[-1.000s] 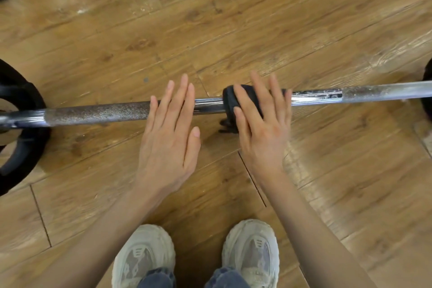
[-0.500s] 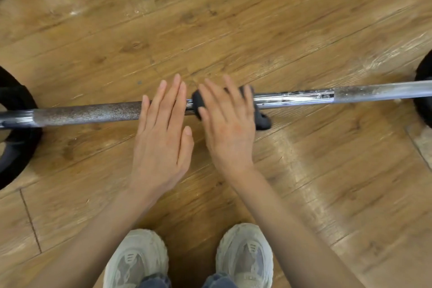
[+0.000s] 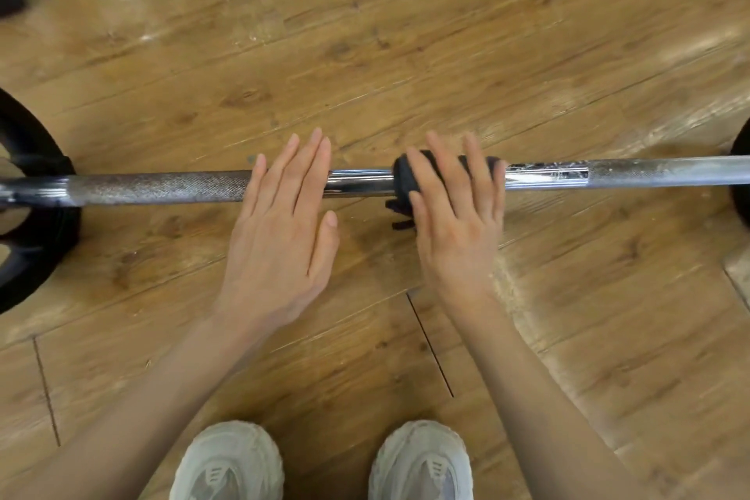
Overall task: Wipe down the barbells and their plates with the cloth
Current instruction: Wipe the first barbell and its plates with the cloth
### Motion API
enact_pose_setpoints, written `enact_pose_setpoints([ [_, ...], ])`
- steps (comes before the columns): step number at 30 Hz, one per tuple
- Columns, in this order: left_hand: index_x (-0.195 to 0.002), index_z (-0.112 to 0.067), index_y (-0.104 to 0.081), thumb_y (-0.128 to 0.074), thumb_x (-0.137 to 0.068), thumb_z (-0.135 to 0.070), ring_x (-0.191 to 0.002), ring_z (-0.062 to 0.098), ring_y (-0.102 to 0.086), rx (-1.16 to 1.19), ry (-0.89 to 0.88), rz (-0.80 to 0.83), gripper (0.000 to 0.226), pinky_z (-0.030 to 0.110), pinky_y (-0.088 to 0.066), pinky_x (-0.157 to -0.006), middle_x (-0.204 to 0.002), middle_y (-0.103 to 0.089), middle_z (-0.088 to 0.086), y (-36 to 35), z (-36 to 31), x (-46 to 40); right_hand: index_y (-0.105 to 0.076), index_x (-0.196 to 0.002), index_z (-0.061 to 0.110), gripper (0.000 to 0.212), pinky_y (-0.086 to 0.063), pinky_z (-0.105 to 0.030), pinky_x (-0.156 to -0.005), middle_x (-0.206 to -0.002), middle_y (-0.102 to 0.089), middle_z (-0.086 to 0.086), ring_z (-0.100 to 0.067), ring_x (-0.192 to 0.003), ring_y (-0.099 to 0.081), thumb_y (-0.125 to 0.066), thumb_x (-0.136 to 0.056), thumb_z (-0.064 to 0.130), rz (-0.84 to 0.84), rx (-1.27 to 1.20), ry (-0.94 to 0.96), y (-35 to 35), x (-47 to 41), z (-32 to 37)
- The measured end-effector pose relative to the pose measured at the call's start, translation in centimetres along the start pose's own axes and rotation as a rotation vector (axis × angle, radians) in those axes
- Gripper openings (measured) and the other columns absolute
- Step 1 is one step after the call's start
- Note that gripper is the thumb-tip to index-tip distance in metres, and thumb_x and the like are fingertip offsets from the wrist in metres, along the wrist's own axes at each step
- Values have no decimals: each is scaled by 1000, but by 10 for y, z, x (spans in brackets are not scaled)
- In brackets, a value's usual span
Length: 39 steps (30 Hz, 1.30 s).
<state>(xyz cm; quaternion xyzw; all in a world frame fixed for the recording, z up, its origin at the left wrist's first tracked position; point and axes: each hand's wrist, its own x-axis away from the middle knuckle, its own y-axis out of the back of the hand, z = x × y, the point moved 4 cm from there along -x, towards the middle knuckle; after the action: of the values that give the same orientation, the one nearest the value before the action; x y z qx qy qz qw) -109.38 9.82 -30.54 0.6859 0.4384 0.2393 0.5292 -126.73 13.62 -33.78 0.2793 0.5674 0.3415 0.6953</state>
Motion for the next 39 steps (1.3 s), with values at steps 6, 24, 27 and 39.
enact_pose_setpoints([
  [6,-155,-1,-30,-30,-100,-25,-153,26,-21,0,26,-21,60,34,2,-126,-162,-32,11,-2,3,-14,-47,-145,21,37,-5,-44,-126,-150,-52,0,-28,-146,-32,-37,-110,29,50,-70,45,-20,-10,45],
  [24,-148,-1,-44,-24,-103,-27,-144,28,-38,41,36,-66,56,31,-3,-125,-150,-49,12,-3,27,-77,-35,-151,13,60,-1,-48,-125,-155,-44,-8,-33,-149,-18,-56,-96,4,-10,21,-98,-42,-39,-17],
  [27,-146,0,-48,-24,-103,-27,-142,28,-41,29,47,-81,56,33,-6,-124,-147,-52,13,-4,30,-87,-32,-153,14,59,1,-46,-125,-158,-41,-5,-30,-150,-19,-49,-97,5,57,-46,60,-56,-52,17],
  [39,-140,0,-54,-25,-102,-26,-136,30,-48,20,57,-92,54,40,-18,-122,-139,-59,14,-4,35,-104,-37,-154,10,52,-3,-44,-126,-160,-37,-6,-28,-151,-22,-48,-102,11,159,-7,124,-60,-69,9],
])
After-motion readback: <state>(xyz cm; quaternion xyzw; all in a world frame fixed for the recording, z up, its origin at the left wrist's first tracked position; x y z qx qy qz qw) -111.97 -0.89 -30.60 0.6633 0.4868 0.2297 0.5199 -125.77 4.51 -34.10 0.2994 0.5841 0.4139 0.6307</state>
